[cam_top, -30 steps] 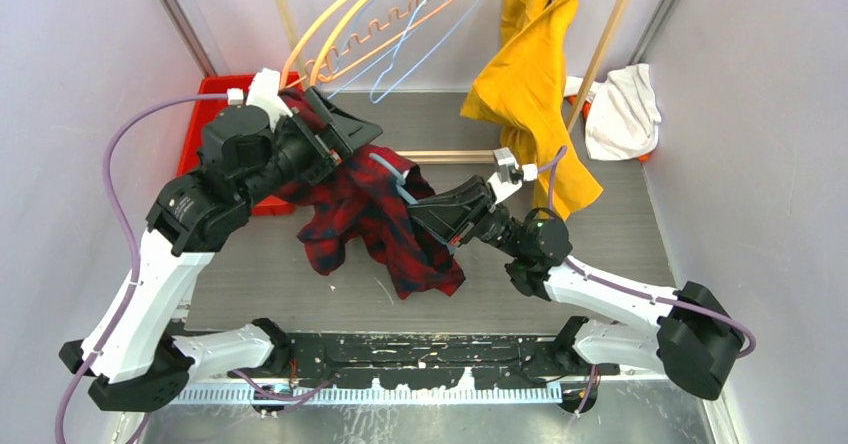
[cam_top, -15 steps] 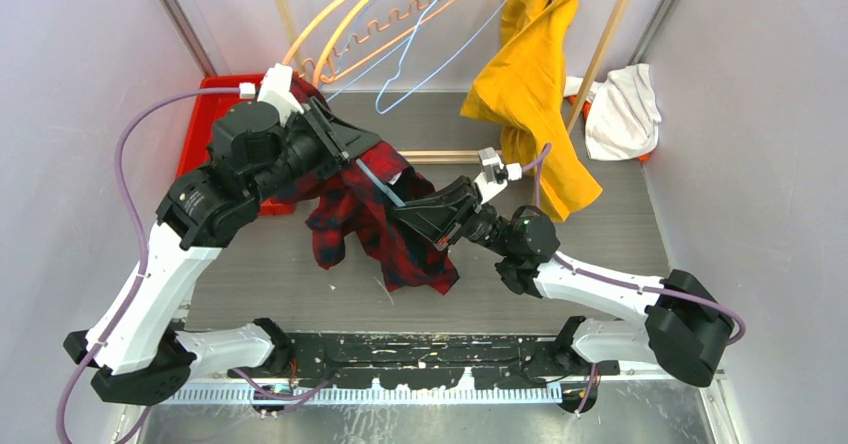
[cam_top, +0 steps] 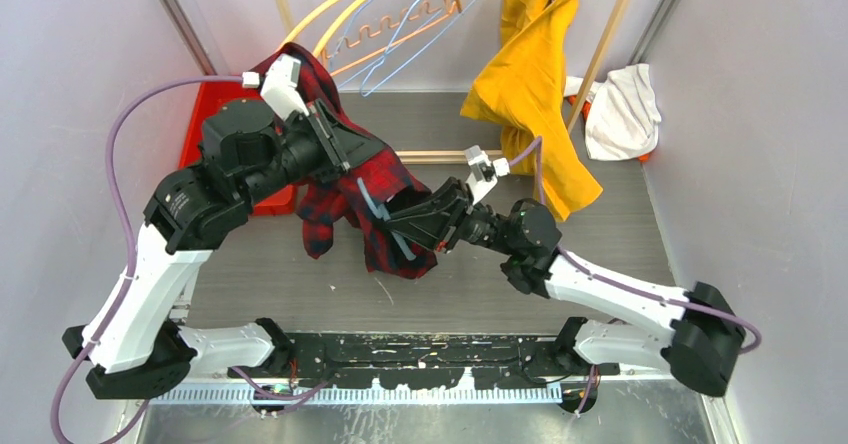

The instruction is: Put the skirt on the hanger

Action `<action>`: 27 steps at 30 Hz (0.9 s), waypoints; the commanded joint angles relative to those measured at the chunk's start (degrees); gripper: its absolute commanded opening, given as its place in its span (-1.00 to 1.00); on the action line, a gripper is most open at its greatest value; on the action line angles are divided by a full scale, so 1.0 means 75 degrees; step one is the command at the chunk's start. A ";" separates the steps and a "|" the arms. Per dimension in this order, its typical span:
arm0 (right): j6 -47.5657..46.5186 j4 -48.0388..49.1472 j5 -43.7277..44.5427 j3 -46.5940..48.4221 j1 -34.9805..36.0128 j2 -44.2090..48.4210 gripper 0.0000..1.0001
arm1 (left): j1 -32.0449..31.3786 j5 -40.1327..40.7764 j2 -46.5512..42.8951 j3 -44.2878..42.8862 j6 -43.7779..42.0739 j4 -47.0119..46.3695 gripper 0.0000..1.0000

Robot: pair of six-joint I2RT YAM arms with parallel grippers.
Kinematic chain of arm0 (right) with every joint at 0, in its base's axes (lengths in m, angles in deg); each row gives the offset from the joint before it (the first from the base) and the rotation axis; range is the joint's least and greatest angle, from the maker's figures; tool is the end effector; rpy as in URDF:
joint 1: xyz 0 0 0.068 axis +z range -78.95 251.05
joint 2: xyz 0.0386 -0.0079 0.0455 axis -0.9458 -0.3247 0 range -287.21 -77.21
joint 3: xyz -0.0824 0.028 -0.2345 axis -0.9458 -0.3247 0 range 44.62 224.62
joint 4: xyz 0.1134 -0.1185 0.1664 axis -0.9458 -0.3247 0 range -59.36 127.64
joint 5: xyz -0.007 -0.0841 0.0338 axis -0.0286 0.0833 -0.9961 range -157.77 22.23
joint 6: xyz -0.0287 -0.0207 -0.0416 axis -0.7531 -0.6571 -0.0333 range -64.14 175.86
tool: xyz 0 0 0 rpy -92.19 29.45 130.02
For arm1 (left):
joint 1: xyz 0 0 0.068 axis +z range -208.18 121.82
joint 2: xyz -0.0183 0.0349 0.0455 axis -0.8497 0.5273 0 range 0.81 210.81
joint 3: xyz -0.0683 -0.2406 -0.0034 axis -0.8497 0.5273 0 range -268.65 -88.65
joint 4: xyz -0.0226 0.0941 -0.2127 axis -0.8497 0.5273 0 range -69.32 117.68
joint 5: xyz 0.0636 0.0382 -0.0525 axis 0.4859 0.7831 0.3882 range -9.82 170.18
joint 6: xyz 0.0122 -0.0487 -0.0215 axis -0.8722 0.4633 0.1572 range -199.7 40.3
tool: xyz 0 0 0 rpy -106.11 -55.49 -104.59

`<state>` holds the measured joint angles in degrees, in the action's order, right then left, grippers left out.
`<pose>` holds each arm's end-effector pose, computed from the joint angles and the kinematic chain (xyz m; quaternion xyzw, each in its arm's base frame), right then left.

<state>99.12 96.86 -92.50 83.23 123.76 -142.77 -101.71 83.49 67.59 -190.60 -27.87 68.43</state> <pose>0.1273 0.1923 0.3456 -0.2258 0.4546 0.7048 0.4957 0.1279 -0.1185 0.4832 -0.0745 0.7766 -0.4470 0.4375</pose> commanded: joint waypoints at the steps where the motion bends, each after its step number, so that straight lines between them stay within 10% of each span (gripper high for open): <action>1: -0.0726 -0.2677 0.0148 0.0544 0.0022 0.1380 -0.48 | -0.0049 0.0116 -0.0224 -0.0297 -0.1062 0.0098 -1.00; 12: -0.2249 -0.6986 0.1880 0.0715 0.0023 0.2821 0.00 | -0.0050 -0.0170 -0.0047 -0.0739 -0.1374 0.0281 -1.00; 27: -0.3066 -0.5257 0.4078 -0.0679 0.0026 0.1565 0.35 | -0.0050 -0.0910 -0.0036 -0.1274 -0.1317 -0.0030 -1.00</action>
<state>79.30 47.86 -68.35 78.93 123.82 -130.29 -102.25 78.98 68.20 -196.63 -36.46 76.25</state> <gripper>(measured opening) 0.671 0.137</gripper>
